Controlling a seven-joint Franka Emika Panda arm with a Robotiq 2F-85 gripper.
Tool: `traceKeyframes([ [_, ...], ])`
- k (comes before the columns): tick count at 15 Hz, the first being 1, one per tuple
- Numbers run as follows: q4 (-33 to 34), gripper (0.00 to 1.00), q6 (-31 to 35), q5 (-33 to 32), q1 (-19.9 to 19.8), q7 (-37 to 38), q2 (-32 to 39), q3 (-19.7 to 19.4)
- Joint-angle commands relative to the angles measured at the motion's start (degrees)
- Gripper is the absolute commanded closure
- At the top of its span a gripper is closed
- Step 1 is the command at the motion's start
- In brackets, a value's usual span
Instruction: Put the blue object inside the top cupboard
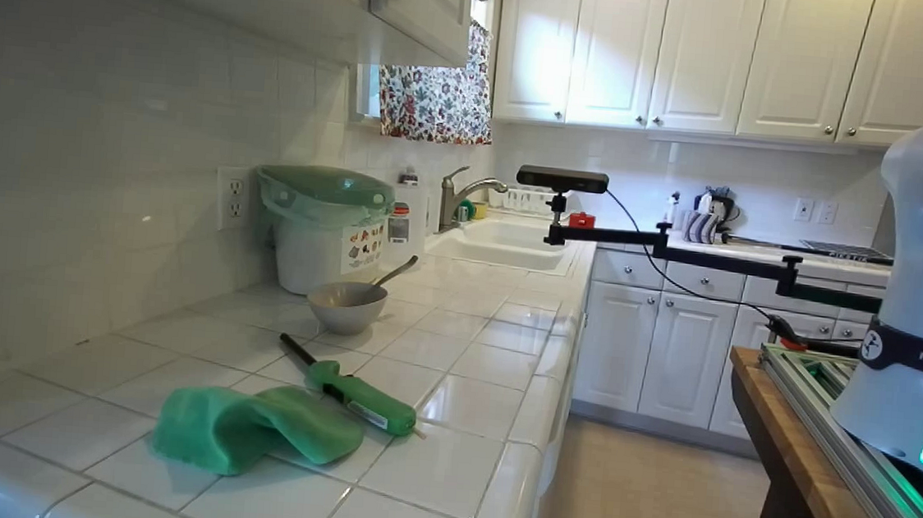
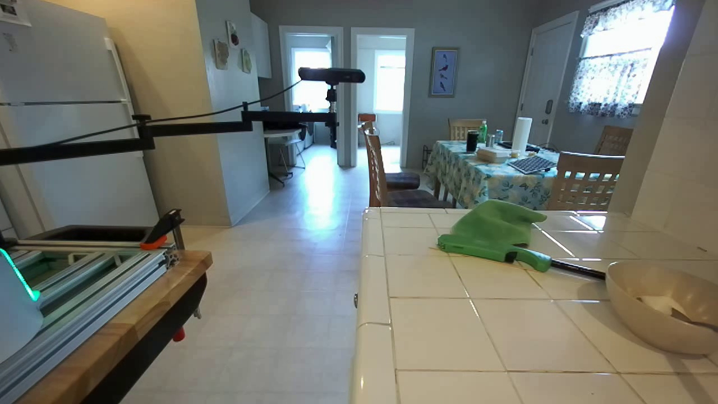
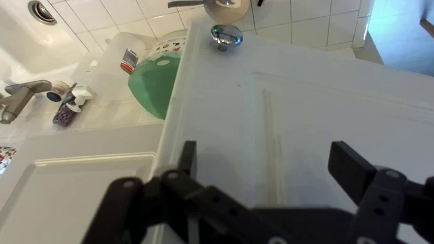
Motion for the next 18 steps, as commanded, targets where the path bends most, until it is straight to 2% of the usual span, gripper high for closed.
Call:
traceKeyframes([
  [1,-1.39,0.0,4.56,-2.09,0.76,-1.56,0.57,-1.05],
  [18,-0.73,0.0,13.7,-2.14,0.73,-6.01,5.88,-5.07],
])
